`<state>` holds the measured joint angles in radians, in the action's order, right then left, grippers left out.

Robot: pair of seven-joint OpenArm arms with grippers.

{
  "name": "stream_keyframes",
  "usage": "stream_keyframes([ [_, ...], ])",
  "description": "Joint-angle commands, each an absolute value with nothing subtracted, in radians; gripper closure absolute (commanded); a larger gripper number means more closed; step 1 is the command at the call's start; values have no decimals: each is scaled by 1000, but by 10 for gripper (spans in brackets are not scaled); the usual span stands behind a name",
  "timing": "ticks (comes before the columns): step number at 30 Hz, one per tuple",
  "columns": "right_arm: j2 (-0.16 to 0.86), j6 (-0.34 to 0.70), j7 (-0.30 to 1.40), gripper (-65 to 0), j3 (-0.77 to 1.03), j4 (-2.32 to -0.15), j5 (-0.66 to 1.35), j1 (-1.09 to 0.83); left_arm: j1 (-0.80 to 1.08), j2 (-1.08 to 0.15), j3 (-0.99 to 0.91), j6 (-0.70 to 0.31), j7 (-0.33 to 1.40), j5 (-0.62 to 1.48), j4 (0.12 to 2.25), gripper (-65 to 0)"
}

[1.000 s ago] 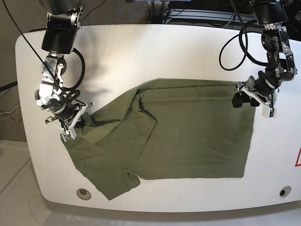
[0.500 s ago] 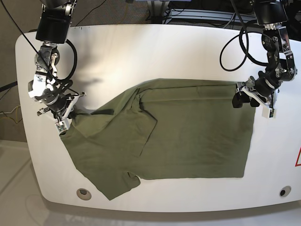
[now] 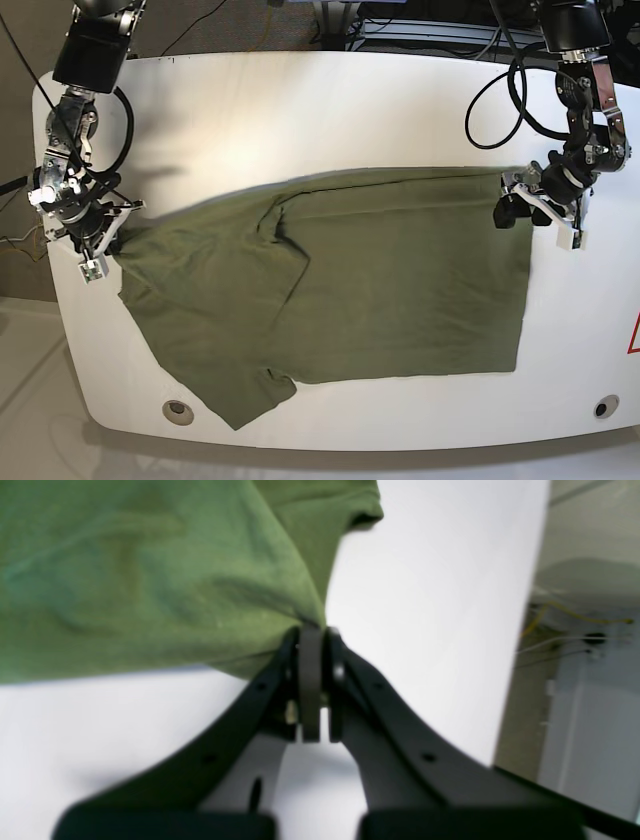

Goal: Fold the T-shirt properly
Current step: 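Drag the grasped fabric with the right gripper outward to flatten the side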

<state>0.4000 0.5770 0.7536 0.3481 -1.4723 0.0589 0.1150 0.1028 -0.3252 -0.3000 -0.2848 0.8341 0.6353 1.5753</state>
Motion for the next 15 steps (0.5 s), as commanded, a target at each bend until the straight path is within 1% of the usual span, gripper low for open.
stream_keyframes([
  [1, 427, 573, 736, 0, 355, -1492, 68, 122, 91, -340, -305, -288, 812, 648, 1590, -432],
  [15, 423, 573, 736, 0, 352, -1486, 68, 54, 91, -340, -305, -288, 812, 648, 1590, -432],
])
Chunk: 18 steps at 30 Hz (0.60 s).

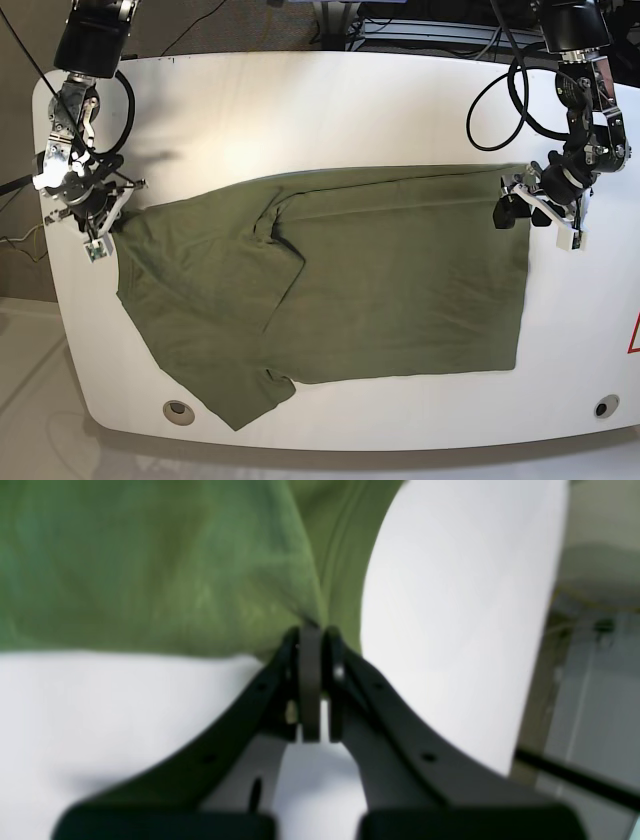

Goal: Fold the T-shirt properly
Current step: 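Drag the grasped fabric with the right gripper outward to flatten the side, then open the right gripper and reposition it at the shirt corner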

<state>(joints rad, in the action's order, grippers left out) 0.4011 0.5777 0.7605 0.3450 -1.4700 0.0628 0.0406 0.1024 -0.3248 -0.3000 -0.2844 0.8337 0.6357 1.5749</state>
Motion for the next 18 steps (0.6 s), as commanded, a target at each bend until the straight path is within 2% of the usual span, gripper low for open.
stream_keyframes([
  [1, 423, 570, 736, 0, 354, -1486, 68, 44, 91, -340, -305, -288, 812, 648, 1590, -432],
  [18, 423, 565, 727, -4, 355, -1486, 67, 50, 93, -315, -305, -288, 812, 648, 1590, -432],
])
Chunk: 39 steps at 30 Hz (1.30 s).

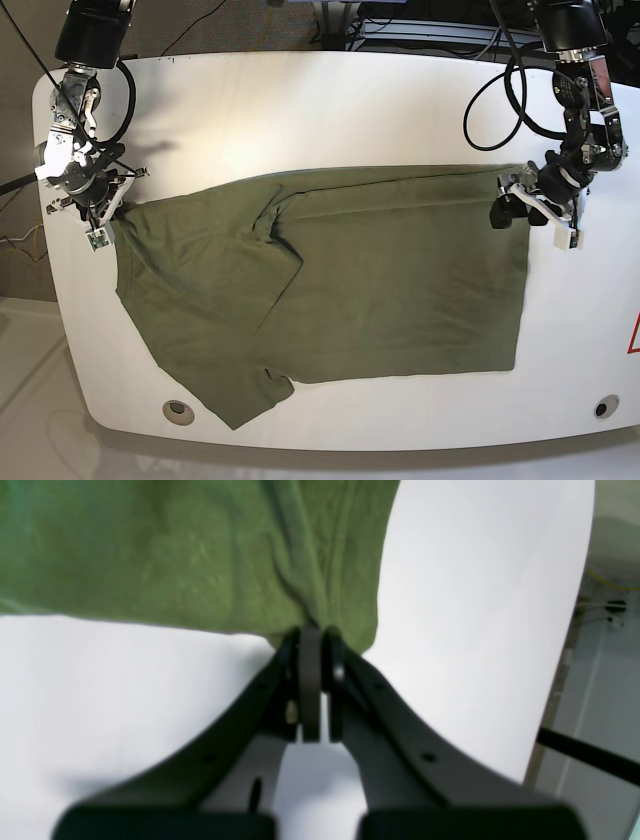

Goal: Fold the T-shirt properly
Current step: 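Open the right gripper and reposition it at the shirt corner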

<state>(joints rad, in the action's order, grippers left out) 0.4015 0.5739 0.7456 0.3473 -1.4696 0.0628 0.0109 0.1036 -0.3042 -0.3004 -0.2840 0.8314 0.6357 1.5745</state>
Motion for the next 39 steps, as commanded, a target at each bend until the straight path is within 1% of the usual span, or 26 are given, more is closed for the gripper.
stream_keyframes([
  [1, 423, 565, 723, -8, 355, -1486, 67, 54, 93, -314, -305, -288, 812, 648, 1590, -432],
  [6, 423, 565, 696, -33, 349, -1465, 67, 68, 110, -314, -305, -288, 812, 648, 1592, -432],
  [8, 423, 565, 693, -53, 349, -1451, 67, 87, 111, -314, -303, -288, 812, 648, 1592, -432],
  [11, 423, 565, 693, -111, 351, -1419, 67, 102, 113, -314, -305, -288, 812, 648, 1592, -432],
  [13, 426, 565, 693, -166, 352, -1405, 67, 102, 127, -314, -306, -288, 811, 648, 1592, -432],
  [18, 427, 565, 694, -411, 349, -1395, 67, 101, 139, -315, -308, -288, 811, 648, 1595, -432],
  [20, 429, 565, 696, -534, 349, -1395, 65, 97, 140, -317, -308, -288, 811, 648, 1595, -432],
  [21, 429, 565, 696, -579, 349, -1397, 65, 93, 140, -317, -308, -288, 811, 648, 1595, -432],
  [22, 430, 565, 696, -640, 351, -1399, 65, 87, 140, -318, -308, -288, 811, 648, 1595, -432],
  [23, 430, 564, 696, -650, 351, -1402, 65, 84, 140, -318, -308, -288, 811, 648, 1595, -432],
  [32, 432, 564, 697, -650, 355, -1501, 65, 73, 150, -334, -309, -288, 811, 648, 1606, -435],
  [39, 424, 564, 742, -650, 355, -1583, 65, 73, 150, -334, -309, -288, 811, 648, 1658, -433],
])
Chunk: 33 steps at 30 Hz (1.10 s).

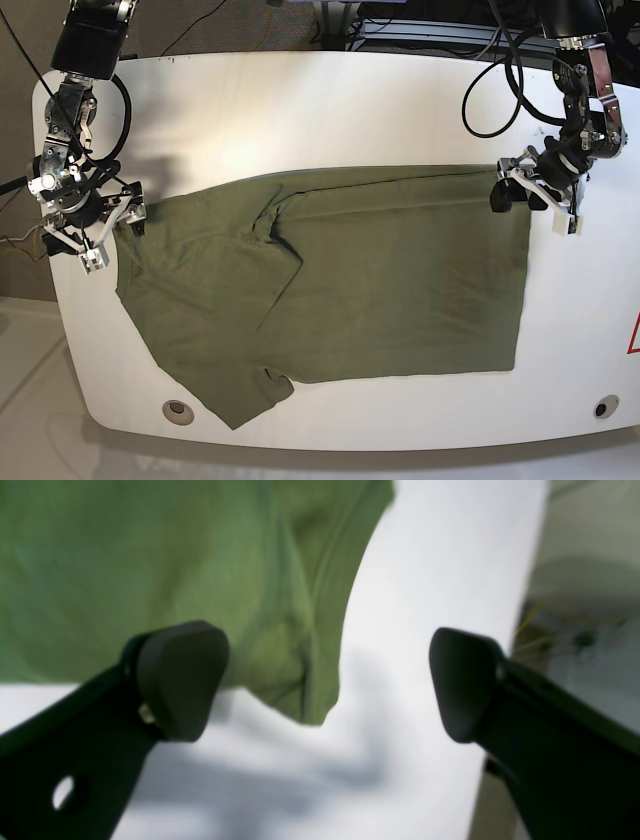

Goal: Fold the T-shirt properly
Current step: 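Open the right gripper and reposition it at the shirt corner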

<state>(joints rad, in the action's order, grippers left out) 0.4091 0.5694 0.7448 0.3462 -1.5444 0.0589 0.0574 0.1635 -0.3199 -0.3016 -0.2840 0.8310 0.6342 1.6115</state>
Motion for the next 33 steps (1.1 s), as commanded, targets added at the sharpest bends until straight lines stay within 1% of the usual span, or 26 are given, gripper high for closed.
stream_keyframes([
  [1, 424, 564, 743, -650, 355, -1598, 65, 73, 150, -334, -309, -288, 811, 648, 1670, -433],
  [7, 395, 564, 773, -650, 354, -1635, 67, 73, 163, -334, -309, -286, 811, 642, 1722, -433],
  [15, 380, 564, 789, -650, 349, -1629, 67, 73, 179, -321, -312, -286, 808, 490, 1753, -433],
  [21, 357, 565, 788, -650, 349, -1629, 67, 71, 183, -272, -397, -289, 773, 438, 1751, -436],
  [24, 352, 565, 788, -650, 349, -1629, 67, 71, 183, -268, -418, -292, 773, 440, 1750, -439],
  [26, 349, 565, 788, -650, 349, -1627, 67, 71, 183, -268, -421, -306, 773, 440, 1750, -439],
  [30, 348, 565, 788, -650, 348, -1613, 67, 71, 183, -265, -426, -375, 773, 437, 1748, -439],
  [33, 348, 565, 788, -650, 348, -1590, 67, 74, 183, -265, -426, -398, 773, 437, 1747, -439],
])
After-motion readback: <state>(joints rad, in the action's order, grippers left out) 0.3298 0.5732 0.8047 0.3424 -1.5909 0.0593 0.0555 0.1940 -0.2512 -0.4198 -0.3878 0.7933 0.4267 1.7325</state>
